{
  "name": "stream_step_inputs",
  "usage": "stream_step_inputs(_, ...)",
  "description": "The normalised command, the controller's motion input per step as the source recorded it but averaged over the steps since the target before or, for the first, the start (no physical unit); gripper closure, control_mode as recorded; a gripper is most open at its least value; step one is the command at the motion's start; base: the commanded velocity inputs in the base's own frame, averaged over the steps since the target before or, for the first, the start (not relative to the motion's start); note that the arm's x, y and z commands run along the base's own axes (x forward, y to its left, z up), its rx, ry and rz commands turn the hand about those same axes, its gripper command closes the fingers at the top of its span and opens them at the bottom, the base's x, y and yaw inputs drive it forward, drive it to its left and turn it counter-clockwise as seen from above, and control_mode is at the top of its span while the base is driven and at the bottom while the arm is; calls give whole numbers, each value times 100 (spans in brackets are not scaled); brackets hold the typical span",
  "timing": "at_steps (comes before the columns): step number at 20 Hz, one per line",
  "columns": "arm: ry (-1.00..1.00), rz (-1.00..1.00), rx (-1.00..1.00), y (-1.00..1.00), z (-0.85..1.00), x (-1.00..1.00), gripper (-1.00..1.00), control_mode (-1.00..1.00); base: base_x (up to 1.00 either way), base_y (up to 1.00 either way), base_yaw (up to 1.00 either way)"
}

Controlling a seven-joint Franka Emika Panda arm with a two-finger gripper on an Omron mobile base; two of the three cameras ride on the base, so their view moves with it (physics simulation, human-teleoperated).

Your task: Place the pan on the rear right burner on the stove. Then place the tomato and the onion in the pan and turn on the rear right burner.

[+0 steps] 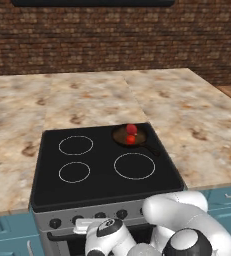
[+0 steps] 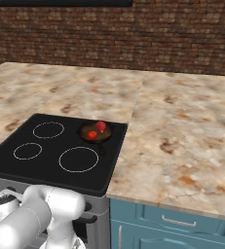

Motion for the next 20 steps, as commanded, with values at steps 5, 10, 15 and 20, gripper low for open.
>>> stream_step_inputs(5,-1,23,-100,39,0,-12,100,-100,0,0,0)
stream_step_inputs(10,-1,26,-100,30,0,-19,100,-100,0,0,0)
stream_step_inputs(15,-7,36,-100,13,0,-15,100,-100,0,0,0)
stream_step_inputs(20,-6,51,-100,0,0,-18,100,-100,0,0,0)
